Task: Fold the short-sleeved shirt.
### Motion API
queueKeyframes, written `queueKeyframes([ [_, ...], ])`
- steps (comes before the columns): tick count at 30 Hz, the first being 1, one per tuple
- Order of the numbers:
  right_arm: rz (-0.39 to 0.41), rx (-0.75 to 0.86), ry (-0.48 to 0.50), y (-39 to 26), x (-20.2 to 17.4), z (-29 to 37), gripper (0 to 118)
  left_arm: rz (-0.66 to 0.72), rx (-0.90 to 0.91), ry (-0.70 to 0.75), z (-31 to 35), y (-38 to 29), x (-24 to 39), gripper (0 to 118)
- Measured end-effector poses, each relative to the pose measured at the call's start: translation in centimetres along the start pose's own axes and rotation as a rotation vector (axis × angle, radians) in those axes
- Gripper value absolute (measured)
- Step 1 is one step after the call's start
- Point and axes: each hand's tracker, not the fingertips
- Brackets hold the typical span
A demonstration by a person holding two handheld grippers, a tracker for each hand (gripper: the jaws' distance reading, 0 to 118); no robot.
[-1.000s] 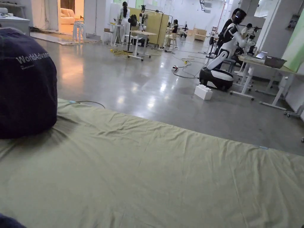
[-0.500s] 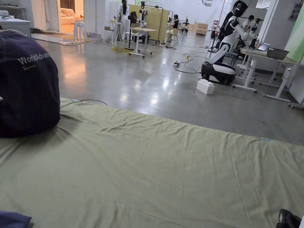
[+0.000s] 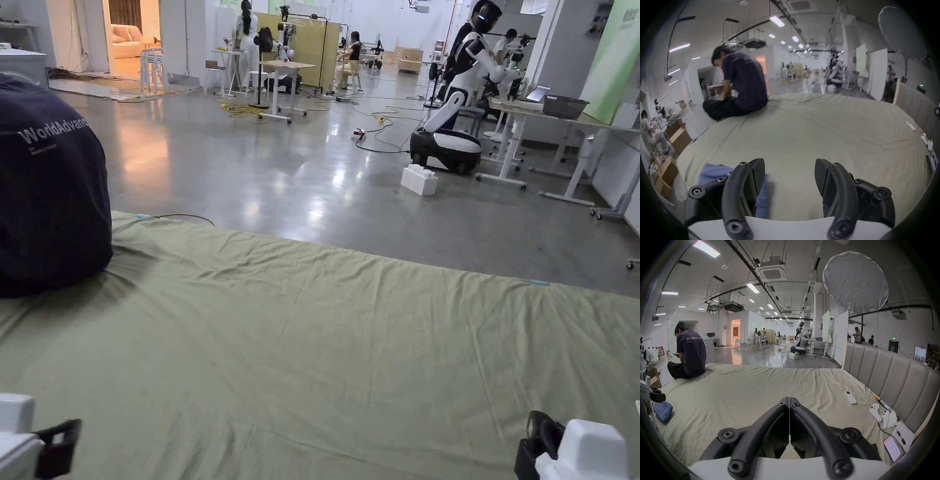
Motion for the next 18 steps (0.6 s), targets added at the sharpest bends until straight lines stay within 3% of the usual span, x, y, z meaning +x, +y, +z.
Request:
queueKeyframes([
  [4, 0.06, 0.044, 0.004, -0.1, -1.1, 0.0, 1, 0.029, 0.093, -0.063, 1.0, -0.3, 6.7, 65],
  [7, 0.056, 0.055, -0.003, -0.4, -1.7, -0.1, 1, 0.018, 0.188, -0.097, 1.5, 0.5, 10.2, 63],
  [8, 0.057, 0.062, -0.005, -0.6, -1.8, -0.1, 1, 0.012, 0.218, -0.096, 2.4, 0.8, 12.0, 58],
  [11, 0.045, 0.075, -0.008, -1.0, -2.1, 0.0, 1, 0.022, 0.277, -0.122, 3.1, 2.0, 14.4, 21],
  [14, 0.032, 0.076, -0.013, -1.4, -2.2, 0.2, 1, 0.028, 0.303, -0.138, 4.5, 3.1, 16.8, 8],
  [18, 0.019, 0.079, -0.014, -2.1, -2.2, 0.5, 1, 0.019, 0.321, -0.144, 5.1, 3.6, 18.4, 7],
])
